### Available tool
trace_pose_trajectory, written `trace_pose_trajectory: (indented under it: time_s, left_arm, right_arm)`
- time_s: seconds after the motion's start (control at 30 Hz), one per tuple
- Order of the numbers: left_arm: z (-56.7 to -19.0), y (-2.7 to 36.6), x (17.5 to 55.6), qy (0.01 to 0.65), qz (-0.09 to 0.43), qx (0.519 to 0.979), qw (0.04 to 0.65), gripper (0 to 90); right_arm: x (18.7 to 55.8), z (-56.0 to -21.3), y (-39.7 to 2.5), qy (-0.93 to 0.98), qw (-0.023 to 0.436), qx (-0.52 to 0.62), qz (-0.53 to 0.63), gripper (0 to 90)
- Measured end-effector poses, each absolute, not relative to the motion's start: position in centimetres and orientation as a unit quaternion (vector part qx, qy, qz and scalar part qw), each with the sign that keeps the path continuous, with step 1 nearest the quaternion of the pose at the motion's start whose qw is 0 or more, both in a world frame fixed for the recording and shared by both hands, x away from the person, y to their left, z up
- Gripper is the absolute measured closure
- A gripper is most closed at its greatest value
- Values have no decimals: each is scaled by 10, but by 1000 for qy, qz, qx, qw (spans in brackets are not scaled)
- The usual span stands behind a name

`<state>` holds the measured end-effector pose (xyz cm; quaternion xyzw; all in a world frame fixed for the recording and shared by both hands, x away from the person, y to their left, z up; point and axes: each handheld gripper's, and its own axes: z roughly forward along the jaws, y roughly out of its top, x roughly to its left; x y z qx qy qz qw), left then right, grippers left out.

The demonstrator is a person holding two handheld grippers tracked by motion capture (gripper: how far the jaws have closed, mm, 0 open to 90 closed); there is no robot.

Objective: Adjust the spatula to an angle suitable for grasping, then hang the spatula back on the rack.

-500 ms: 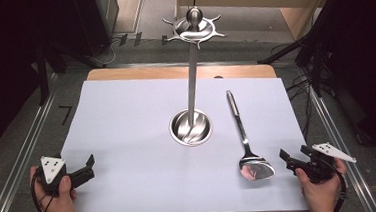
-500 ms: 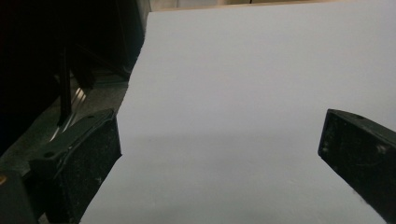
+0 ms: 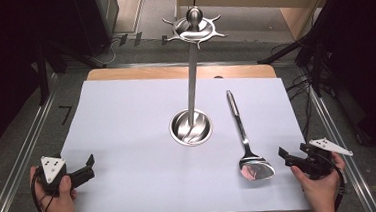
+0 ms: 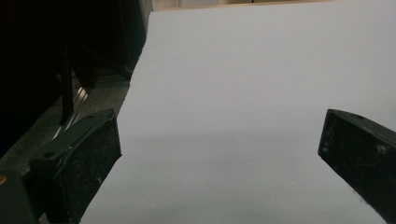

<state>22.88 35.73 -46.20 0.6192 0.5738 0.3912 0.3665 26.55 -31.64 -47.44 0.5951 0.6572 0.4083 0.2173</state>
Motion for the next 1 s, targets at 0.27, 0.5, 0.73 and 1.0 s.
trace_pose_trajectory:
  time_s: [0.27,0.5,0.73,1.0]
  left_arm:
    - [-462,356,229,572,394,621,364,0]
    - [-462,356,229,572,394,622,362,0]
    - [-462,356,229,573,395,619,365,0]
    - [-462,357,228,573,394,617,368,0]
  right_arm:
    - [276,-466,-298,690,215,583,371,144]
    - [286,-460,-281,709,212,577,347,227]
    - [305,-450,-262,714,188,584,337,287]
    - [322,-445,-242,725,183,580,322,380]
